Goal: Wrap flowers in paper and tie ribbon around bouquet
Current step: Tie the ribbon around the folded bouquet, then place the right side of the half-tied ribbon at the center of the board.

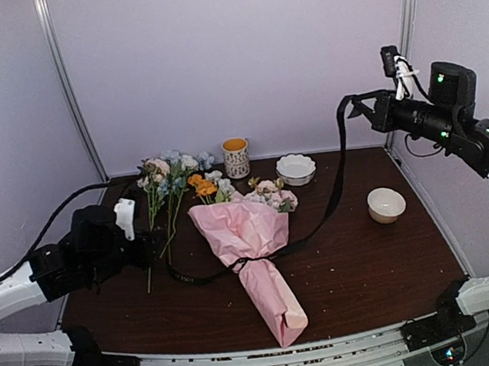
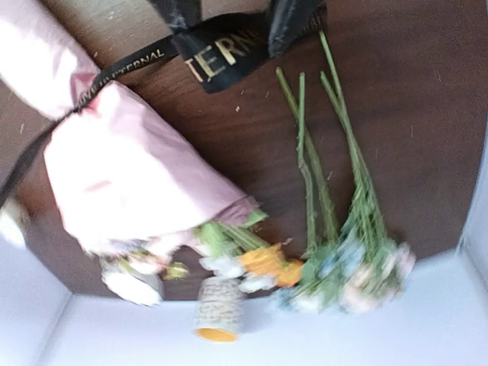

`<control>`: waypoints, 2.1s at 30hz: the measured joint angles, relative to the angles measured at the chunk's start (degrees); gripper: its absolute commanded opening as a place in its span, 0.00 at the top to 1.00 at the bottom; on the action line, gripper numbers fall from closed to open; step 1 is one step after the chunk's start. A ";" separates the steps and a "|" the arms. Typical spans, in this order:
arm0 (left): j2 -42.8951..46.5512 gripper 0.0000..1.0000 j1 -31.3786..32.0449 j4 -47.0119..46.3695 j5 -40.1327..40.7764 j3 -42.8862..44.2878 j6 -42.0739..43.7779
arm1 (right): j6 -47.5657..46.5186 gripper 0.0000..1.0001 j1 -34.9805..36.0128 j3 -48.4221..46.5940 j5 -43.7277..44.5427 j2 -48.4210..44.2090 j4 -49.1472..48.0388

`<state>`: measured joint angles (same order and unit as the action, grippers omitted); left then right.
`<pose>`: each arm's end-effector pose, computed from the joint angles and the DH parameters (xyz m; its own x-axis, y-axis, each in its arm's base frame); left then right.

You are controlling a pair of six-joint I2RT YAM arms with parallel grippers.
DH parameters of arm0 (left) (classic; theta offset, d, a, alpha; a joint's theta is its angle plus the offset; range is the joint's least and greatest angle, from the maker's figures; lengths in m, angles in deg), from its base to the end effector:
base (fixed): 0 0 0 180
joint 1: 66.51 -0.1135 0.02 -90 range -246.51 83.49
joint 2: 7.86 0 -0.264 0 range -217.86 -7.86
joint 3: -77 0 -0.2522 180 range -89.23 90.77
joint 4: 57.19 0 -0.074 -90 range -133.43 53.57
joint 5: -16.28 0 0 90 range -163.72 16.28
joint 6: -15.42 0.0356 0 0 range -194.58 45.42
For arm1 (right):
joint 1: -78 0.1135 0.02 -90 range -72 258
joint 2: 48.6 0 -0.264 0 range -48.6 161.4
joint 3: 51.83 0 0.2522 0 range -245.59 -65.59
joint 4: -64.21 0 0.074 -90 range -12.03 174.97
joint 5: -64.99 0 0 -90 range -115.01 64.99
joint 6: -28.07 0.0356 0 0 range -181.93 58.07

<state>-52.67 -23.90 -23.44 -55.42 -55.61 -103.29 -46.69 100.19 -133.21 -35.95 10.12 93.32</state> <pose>0.1378 -0.1115 0.2551 -0.5479 -0.1157 -0.8285 0.2073 0.9407 -0.2685 0.2048 0.0908 0.4240 -0.2437 0.1793 -0.9531 -0.4989 0.8196 0.2818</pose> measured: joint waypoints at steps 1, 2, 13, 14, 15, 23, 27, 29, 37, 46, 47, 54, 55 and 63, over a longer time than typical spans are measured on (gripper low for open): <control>-3.63 0.33 4.55 -0.46 1.44 3.10 3.39 | -1.20 1.00 3.34 -2.14 -1.18 0.61 -0.15; -7.65 0.21 8.44 -0.76 2.38 6.34 6.80 | -2.84 1.00 7.72 -4.96 -2.60 1.55 0.26; -25.18 0.02 18.10 -11.23 -20.61 29.20 33.07 | -10.64 1.00 28.35 -23.37 -13.09 12.15 3.52; -25.86 0.02 18.10 -13.25 -22.25 31.04 33.88 | -10.82 1.00 29.24 -24.09 -13.57 12.87 3.69; -26.88 0.02 18.10 -14.73 -23.93 32.96 34.69 | -10.91 1.00 29.66 -24.48 -13.75 13.31 3.76; -35.01 0.02 18.10 -15.45 -31.91 42.73 39.87 | -11.96 1.00 31.08 -26.73 -14.64 15.56 5.22; -28.98 0.02 18.05 -12.98 -27.32 35.85 42.93 | -12.66 1.00 31.15 -26.73 -13.86 15.50 6.40; -22.38 0.02 16.76 -9.16 -19.47 29.88 42.66 | -13.14 1.00 31.15 -26.58 -13.20 15.21 7.04; -36.50 0.02 -1.27 30.16 15.72 43.93 22.38 | -13.92 1.00 31.15 -25.62 -10.97 13.51 7.65; -47.80 0.02 -0.81 51.91 19.76 44.81 16.68 | -14.03 1.00 31.15 -25.42 -9.66 13.53 8.50; -46.73 0.02 -0.57 51.36 16.70 44.65 17.77 | -14.03 1.00 31.15 -25.38 -9.62 13.53 8.50; -36.33 0.02 3.58 46.29 0.11 41.55 25.99 | -14.05 1.00 31.15 -25.00 -9.53 13.55 8.96; -37.57 0.02 3.96 46.99 -0.13 41.79 26.36 | -14.05 1.00 31.15 -25.00 -9.53 13.55 8.96; -46.36 0.02 11.39 41.97 -10.29 37.48 32.26 | -14.05 1.00 31.15 -24.09 -9.03 13.55 9.29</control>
<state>-99.03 -12.52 18.52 -65.71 -18.12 -71.03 -60.74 131.34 -157.29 -44.98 23.67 102.61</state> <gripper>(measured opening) 0.978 0.005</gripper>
